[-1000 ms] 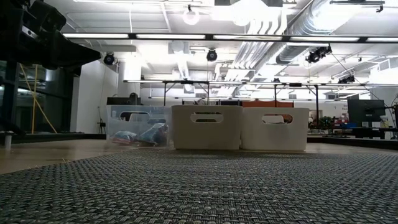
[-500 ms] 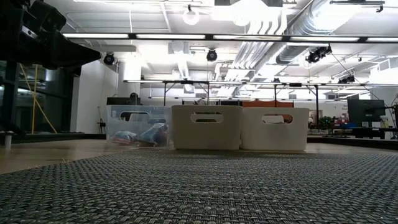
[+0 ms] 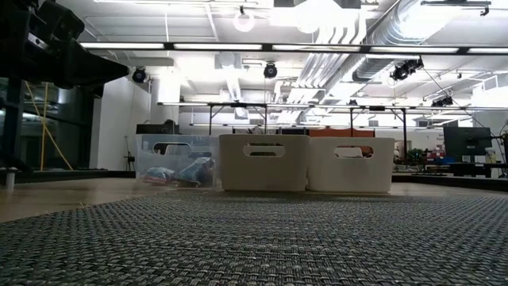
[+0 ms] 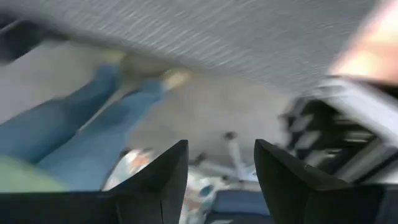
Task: Pick and place Granola Bars by type
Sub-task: Put the blue granola bar into the gray bin
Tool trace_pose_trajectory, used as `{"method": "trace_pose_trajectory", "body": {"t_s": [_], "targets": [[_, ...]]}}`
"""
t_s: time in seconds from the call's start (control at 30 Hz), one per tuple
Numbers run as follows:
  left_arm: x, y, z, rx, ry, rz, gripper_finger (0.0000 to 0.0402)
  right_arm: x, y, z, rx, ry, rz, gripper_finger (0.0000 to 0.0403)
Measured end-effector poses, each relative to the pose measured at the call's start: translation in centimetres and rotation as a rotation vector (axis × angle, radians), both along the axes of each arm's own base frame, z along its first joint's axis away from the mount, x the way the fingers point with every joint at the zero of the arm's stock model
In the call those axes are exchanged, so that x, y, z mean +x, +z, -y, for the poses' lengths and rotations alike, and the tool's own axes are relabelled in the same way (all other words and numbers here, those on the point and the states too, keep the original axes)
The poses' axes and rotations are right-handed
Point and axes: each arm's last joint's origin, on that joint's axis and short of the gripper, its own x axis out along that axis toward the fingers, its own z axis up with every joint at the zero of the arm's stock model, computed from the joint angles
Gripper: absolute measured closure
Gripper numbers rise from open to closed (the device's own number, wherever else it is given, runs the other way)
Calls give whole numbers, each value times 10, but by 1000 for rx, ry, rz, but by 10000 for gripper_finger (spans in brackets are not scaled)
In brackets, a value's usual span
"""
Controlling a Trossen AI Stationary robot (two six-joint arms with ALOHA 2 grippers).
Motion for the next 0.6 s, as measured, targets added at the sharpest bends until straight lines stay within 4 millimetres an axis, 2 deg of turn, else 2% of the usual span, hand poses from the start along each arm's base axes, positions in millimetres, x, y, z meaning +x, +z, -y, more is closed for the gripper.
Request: {"method": "trace_pose_trajectory", "body": {"t_s": [0.13, 0.27, 0.37, 0.47, 0.6], "targets": [[0, 0, 0, 0, 0, 1, 401, 12, -9, -20, 68, 0, 148, 235], [0, 0, 0, 0, 0, 0, 401, 20, -31, -38, 96, 8, 176, 240], [0, 0, 0, 0, 0, 1, 401, 22, -39, -49, 102, 19, 153, 246], [0, 0, 0, 0, 0, 0, 401, 24, -41, -59, 110, 29, 137, 250], [0, 0, 0, 0, 0, 0, 401, 26, -32, -65, 71, 40, 132, 251]]}}
